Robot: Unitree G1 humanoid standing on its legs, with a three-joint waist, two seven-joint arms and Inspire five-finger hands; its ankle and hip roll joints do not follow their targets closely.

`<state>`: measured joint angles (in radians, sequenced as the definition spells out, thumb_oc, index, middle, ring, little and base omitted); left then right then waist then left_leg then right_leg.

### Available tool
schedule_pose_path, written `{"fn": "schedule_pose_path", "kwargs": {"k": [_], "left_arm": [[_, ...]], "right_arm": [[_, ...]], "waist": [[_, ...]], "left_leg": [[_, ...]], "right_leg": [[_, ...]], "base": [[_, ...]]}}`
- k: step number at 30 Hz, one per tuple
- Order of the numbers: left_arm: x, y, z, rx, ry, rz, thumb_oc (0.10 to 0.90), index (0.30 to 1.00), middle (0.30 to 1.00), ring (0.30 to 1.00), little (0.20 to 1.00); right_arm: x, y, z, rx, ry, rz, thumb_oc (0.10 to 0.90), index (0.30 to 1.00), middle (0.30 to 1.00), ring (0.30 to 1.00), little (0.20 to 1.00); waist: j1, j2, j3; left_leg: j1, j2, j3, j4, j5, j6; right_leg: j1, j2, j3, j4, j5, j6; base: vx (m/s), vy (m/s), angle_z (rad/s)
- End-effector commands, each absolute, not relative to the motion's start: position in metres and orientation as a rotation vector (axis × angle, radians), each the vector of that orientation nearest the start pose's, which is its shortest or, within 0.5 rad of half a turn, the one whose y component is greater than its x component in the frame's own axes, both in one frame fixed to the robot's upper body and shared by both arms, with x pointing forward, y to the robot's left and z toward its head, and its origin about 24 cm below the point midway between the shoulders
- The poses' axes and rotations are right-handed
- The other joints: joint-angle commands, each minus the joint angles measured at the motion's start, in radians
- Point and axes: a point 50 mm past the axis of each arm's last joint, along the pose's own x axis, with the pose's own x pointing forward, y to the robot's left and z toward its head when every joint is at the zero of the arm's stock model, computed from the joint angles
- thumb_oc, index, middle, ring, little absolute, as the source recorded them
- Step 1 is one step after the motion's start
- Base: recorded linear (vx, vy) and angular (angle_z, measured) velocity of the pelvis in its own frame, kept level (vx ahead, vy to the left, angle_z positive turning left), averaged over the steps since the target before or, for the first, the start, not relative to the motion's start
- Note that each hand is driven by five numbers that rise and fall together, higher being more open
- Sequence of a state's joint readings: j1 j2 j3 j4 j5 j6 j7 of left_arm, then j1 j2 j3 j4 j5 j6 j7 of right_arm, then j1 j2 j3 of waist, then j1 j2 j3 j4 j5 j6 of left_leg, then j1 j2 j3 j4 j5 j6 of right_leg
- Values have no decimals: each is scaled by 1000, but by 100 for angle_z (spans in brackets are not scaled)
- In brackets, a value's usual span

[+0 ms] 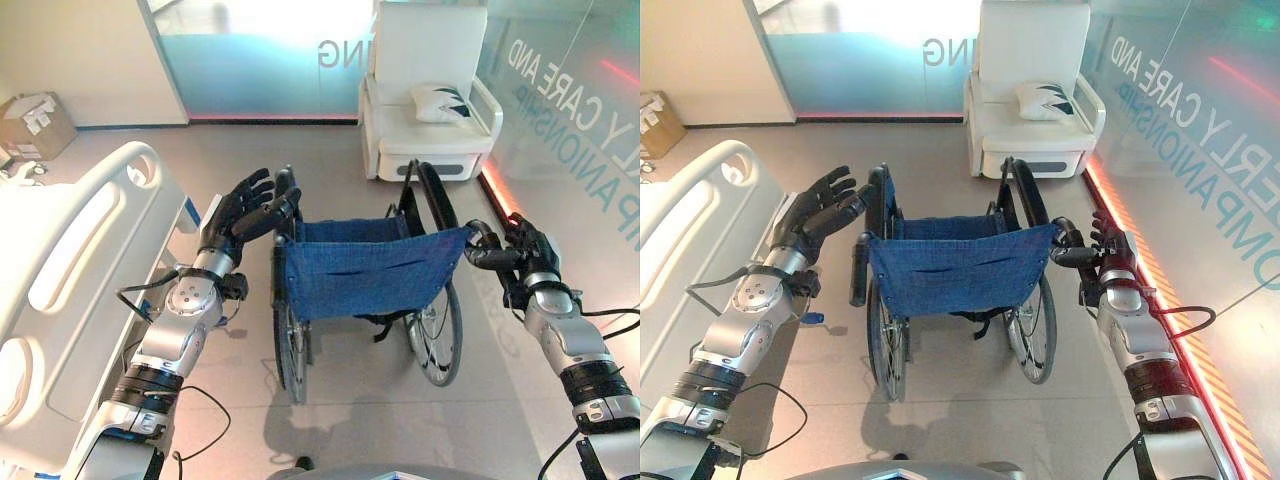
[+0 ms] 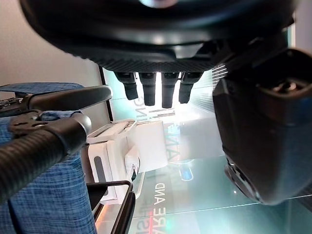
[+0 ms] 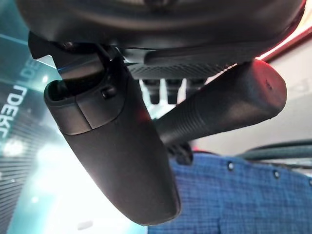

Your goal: Push the wheelchair next to the bed

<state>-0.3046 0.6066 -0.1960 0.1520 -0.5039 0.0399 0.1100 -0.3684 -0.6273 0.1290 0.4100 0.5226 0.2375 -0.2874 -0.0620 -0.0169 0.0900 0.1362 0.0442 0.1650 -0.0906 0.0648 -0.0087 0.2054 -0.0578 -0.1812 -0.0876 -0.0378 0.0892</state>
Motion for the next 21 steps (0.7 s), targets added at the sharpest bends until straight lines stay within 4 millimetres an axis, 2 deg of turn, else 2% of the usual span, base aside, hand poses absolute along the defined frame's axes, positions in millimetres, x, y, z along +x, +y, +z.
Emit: {"fn": "schedule_pose_path", "kwargs": {"k": [1,9,14,17,21], "left_arm": [[325,212,153,165,-269,-72,800,900,900,900,900],[326,214,155,178,-268,-79,800,900,900,900,900],[325,222,158,193,-268,-64,800,900,900,900,900],[325,225,160,199,-270,-58,800,900,900,900,900],[325,232,164,204,-273,-45,800,900,900,900,900]], "right_arm": [[336,-258,96,-121,179,-193,800,900,900,900,900],[340,-262,110,-135,192,-105,800,900,900,900,900],[336,-282,125,-184,223,-62,800,900,900,900,900],[335,-288,132,-216,219,-48,800,900,900,900,900],[333,-297,150,-232,204,1,800,900,900,900,900]], "waist": [[65,-4,-61],[68,-14,-56],[61,-22,-55],[59,-24,-54],[51,-29,-56]], "left_leg": [[11,-41,29,4,-100,-17],[10,-41,22,3,-98,-19],[11,-41,21,3,-98,-20],[11,-41,22,3,-98,-20],[9,-41,23,3,-97,-22]], "right_leg": [[-65,10,-82,41,9,2],[-63,12,-90,49,3,1],[-63,11,-91,53,2,3],[-63,10,-91,53,2,4],[-65,9,-88,52,3,7]], "base": [[0,0,0],[1,-8,3],[0,0,0],[-6,-4,2],[0,0,0]]}}
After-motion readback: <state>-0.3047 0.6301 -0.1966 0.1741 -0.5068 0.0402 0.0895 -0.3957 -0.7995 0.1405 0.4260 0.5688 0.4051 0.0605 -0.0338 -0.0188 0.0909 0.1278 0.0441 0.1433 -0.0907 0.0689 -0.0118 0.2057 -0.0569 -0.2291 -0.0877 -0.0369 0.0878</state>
